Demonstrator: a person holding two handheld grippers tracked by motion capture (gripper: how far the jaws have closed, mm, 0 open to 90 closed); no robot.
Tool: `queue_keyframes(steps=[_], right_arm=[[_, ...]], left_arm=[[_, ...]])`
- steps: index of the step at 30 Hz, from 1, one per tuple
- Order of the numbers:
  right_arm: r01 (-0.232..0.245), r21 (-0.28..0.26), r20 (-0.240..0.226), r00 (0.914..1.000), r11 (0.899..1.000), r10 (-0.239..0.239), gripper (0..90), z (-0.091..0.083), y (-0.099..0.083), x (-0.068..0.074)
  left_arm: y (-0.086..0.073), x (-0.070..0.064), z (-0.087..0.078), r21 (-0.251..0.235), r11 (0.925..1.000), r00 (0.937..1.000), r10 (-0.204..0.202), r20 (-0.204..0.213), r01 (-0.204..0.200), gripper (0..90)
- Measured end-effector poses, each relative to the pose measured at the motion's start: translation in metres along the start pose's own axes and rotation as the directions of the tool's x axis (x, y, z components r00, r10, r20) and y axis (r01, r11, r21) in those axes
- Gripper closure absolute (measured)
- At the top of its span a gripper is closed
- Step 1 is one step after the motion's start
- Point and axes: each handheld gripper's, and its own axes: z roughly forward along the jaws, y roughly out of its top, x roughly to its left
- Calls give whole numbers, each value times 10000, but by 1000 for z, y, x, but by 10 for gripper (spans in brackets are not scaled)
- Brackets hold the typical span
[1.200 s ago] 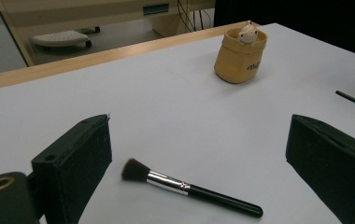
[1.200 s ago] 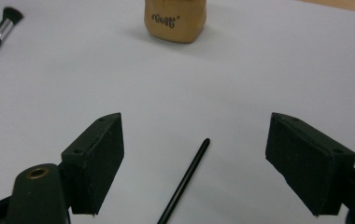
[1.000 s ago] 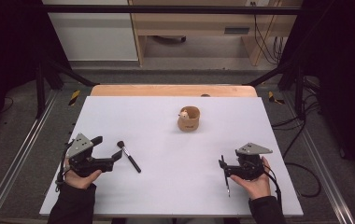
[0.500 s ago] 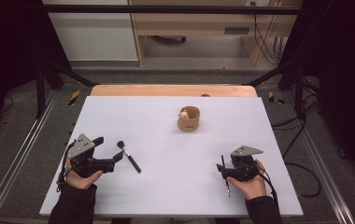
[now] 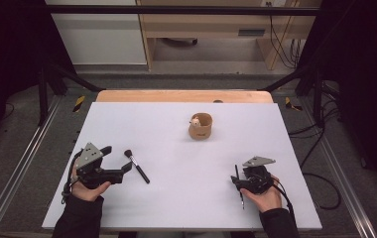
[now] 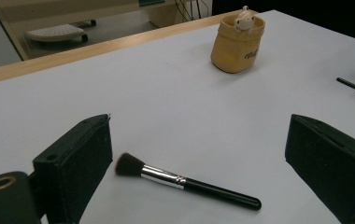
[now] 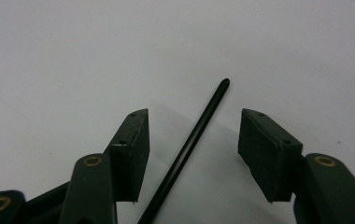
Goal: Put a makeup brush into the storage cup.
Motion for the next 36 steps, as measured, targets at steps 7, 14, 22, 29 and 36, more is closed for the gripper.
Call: queue_keyframes(steps=[7,14,22,29,36], right_arm=[[146,171,-126,9998,9997,-144,520,3,-1,1],[459,191,-232,9987,9988,-455,649,3,-1,0],[475,248,-316,9984,9986,-467,745,3,-1,1],[504,260,-376,9981,9984,-494,781,2,-1,1],[464,252,-421,9981,9986,-453,800,2,-1,1]], left_arm=[[0,0,0,15,10000,10000,10,27,-10,68],[0,-1,0,38,10000,10000,12,25,-12,68],[0,-2,2,96,9999,10000,82,40,-82,68],[-1,-2,2,91,9999,10000,59,53,-60,68],[-1,-2,2,106,9999,9999,76,87,-77,68]])
